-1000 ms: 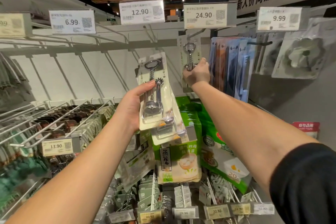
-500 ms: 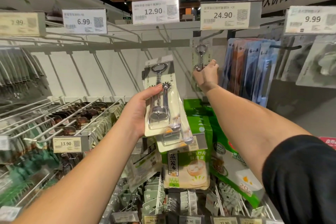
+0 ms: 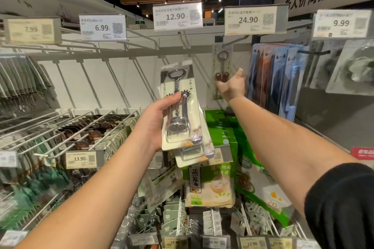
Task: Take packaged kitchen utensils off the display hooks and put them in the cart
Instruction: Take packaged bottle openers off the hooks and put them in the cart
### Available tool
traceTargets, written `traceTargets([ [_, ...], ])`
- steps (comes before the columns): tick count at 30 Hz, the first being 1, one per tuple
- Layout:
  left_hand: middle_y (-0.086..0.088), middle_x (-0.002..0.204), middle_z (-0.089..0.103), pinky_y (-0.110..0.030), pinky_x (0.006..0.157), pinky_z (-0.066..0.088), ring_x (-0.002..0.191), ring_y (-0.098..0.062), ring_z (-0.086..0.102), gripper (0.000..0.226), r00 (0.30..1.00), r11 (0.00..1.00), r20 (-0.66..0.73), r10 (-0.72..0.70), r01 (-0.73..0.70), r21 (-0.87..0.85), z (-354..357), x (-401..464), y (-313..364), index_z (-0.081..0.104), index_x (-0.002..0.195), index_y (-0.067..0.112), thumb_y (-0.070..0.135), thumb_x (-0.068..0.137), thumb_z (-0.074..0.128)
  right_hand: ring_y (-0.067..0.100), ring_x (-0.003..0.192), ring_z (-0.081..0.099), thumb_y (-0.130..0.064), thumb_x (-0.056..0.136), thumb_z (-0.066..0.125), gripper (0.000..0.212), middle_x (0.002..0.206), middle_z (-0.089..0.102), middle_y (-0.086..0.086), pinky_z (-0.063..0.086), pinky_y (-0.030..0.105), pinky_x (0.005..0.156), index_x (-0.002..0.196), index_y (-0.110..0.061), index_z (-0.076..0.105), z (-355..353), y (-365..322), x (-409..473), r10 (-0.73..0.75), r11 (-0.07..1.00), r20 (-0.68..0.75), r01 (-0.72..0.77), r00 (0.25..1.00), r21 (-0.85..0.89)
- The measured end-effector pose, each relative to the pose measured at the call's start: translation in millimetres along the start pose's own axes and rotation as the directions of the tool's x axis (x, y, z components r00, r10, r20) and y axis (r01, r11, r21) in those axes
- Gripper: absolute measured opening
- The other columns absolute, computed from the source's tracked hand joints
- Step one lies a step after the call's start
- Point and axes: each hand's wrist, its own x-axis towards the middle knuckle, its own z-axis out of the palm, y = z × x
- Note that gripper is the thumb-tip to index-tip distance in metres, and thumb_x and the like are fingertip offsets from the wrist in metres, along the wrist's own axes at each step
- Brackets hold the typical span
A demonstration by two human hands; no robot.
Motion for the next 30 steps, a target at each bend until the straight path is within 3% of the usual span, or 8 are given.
traceTargets([
  [3, -0.002, 0.075, 0.072, -0.041, 0.071, 0.059, 0.063, -0.021, 0.071, 0.015, 1.000, 1.000, -0.003, -0.006, 0.006, 0.006, -3.8, -4.0, 0.4, 0.072, 0.085, 0.013, 0.018, 0.071, 0.070, 0.036, 0.142, 0.034, -0.030, 0.094, 0.064, 0.084, 0.159, 0.024, 0.016, 0.037, 0.049, 0.114, 0.158, -0.012, 0.013, -15.8, -10.6, -27.1, 0.015, 0.999, 0.009, -0.015, 1.000, 0.050],
  [6, -0.003, 0.081, 0.073, -0.041, 0.072, 0.059, 0.067, -0.021, 0.071, 0.029, 1.000, 0.999, -0.028, 0.005, -0.004, 0.048, -8.3, -8.1, -0.1, 0.071, 0.096, 0.011, 0.018, 0.068, 0.074, 0.020, 0.112, 0.057, -0.030, 0.097, 0.060, 0.056, 0.131, 0.053, 0.003, 0.053, 0.035, 0.091, 0.146, -0.015, 0.039, -39.3, -24.5, -76.6, -0.054, 0.989, 0.052, 0.046, 0.997, 0.139],
  [10, -0.009, 0.100, 0.075, -0.044, 0.075, 0.060, 0.087, -0.028, 0.074, 0.062, 0.996, 0.997, -0.084, 0.021, -0.015, 0.078, -12.3, -6.6, -8.5, 0.056, 0.130, 0.005, 0.012, 0.073, 0.079, 0.009, 0.108, 0.062, -0.044, 0.093, 0.059, 0.041, 0.116, 0.063, -0.013, 0.053, 0.044, 0.099, 0.130, -0.026, 0.056, -67.4, -27.1, -163.3, -0.214, 0.963, 0.193, 0.174, 0.957, 0.204],
  [15, -0.017, 0.107, 0.075, -0.048, 0.070, 0.060, 0.089, -0.034, 0.075, 0.048, 0.989, 0.996, -0.140, 0.045, -0.034, 0.080, -1.4, -5.1, -23.0, 0.057, 0.126, 0.008, 0.004, 0.082, 0.075, -0.006, 0.100, 0.058, -0.059, 0.089, 0.062, 0.064, 0.123, 0.059, -0.021, 0.047, 0.023, 0.092, 0.145, -0.033, 0.045, -76.7, -36.2, -236.3, -0.202, 0.978, 0.407, 0.201, 0.891, 0.047],
  [21, -0.010, 0.098, 0.078, -0.051, 0.075, 0.062, 0.085, -0.029, 0.076, 0.036, 0.991, 0.991, -0.132, 0.004, 0.013, 0.131, 8.9, -8.8, -32.1, 0.061, 0.120, 0.013, 0.003, 0.087, 0.071, 0.009, 0.115, 0.054, -0.059, 0.083, 0.070, 0.086, 0.147, 0.049, -0.004, 0.039, 0.023, 0.080, 0.153, -0.023, 0.034, -74.0, -45.9, -249.2, -0.125, 0.968, 0.436, 0.205, 0.891, -0.144],
  [24, -0.011, 0.104, 0.077, -0.047, 0.073, 0.063, 0.085, -0.027, 0.076, 0.030, 0.993, 0.988, -0.108, -0.046, 0.062, 0.140, 10.8, -9.1, -32.1, 0.063, 0.123, 0.011, 0.013, 0.094, 0.067, 0.002, 0.095, 0.056, -0.052, 0.081, 0.076, 0.074, 0.127, 0.058, -0.010, 0.043, 0.021, 0.071, 0.143, -0.026, 0.044, -69.0, -47.9, -249.5, -0.097, 0.975, 0.437, 0.175, 0.894, -0.140],
  [27, -0.008, 0.105, 0.077, -0.042, 0.076, 0.062, 0.089, -0.025, 0.076, 0.026, 0.990, 0.980, -0.109, -0.088, 0.106, 0.171, 9.9, -12.2, -27.9, 0.068, 0.120, 0.013, 0.025, 0.099, 0.058, 0.009, 0.092, 0.061, -0.047, 0.079, 0.076, 0.065, 0.117, 0.062, -0.009, 0.048, 0.023, 0.069, 0.133, -0.024, 0.049, -64.0, -46.1, -247.2, -0.061, 0.977, 0.422, 0.140, 0.905, -0.160],
  [30, -0.009, 0.092, 0.078, -0.039, 0.071, 0.062, 0.078, -0.023, 0.076, 0.026, 0.992, 0.982, -0.095, -0.082, 0.097, 0.165, 8.6, -17.1, -22.5, 0.069, 0.109, 0.011, 0.026, 0.102, 0.049, 0.004, 0.078, 0.057, -0.039, 0.086, 0.068, 0.057, 0.096, 0.056, -0.014, 0.039, 0.024, 0.056, 0.135, -0.021, 0.046, -62.0, -46.3, -246.8, -0.015, 0.982, 0.387, 0.087, 0.922, -0.169],
])
